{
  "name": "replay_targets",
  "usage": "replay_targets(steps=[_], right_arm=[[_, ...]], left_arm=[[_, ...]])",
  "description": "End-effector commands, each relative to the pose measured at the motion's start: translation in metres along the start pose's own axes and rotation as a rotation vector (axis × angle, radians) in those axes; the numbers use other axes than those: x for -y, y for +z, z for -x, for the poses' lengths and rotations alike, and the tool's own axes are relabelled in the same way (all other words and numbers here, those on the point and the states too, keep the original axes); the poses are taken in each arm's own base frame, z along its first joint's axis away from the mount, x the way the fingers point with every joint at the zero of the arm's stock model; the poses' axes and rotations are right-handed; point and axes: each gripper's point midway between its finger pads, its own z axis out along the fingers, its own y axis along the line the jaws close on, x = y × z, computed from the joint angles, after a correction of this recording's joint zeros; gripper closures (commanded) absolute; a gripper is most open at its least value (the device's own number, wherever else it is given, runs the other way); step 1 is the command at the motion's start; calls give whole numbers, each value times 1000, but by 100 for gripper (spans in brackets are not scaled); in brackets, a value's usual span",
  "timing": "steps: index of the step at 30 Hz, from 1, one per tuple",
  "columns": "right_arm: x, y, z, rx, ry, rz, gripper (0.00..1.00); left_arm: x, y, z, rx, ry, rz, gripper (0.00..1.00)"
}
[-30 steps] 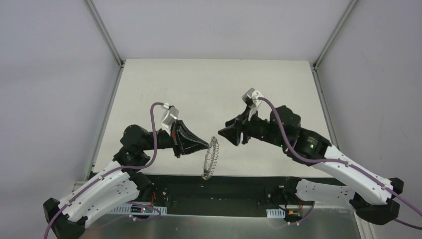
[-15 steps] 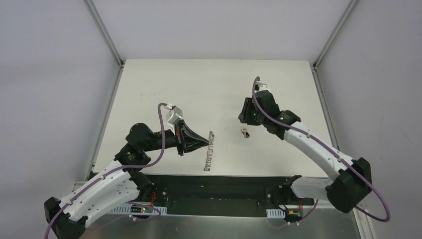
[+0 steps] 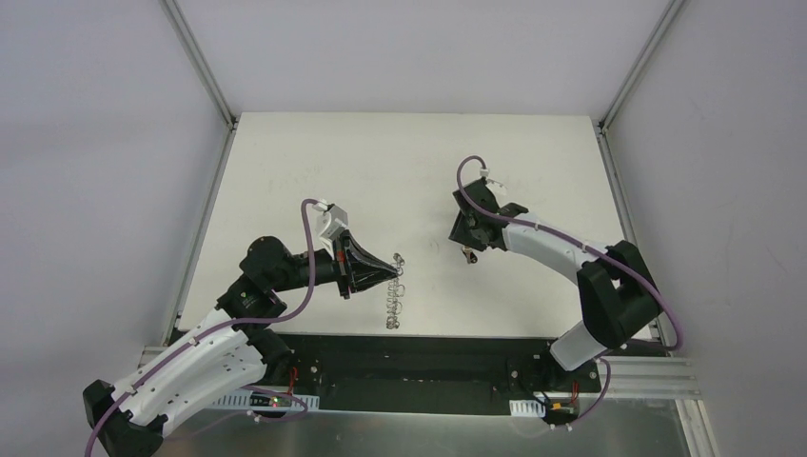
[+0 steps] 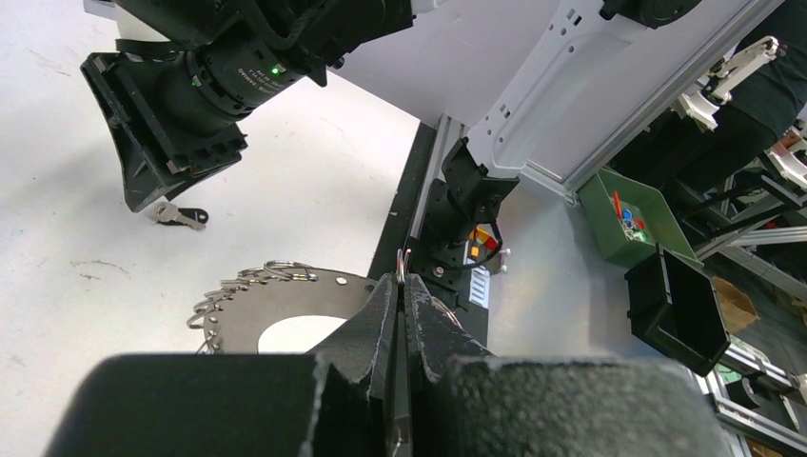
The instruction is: Put the keys on the keyring
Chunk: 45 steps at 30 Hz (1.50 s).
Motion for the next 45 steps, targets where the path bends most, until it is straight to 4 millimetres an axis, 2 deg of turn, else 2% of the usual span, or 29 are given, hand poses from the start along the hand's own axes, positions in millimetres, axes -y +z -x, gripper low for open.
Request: replay_targets(steps=[1, 10, 36, 40, 45], right_arm=[[-6, 1, 22, 76, 131, -27, 59], [10, 16, 17, 56, 207, -119, 60], [12, 30, -1, -45, 219, -126, 75], [13, 31, -2, -52, 216, -128, 80], [14, 32, -4, -63, 213, -126, 100]], left_arm=[[3, 0, 13, 49, 42, -6, 100], [5, -2, 14, 54, 40, -12, 100], [5, 0, 13, 43, 33, -13, 100], [4, 0, 12, 40, 31, -12, 100], [4, 0, 12, 40, 32, -11, 100]])
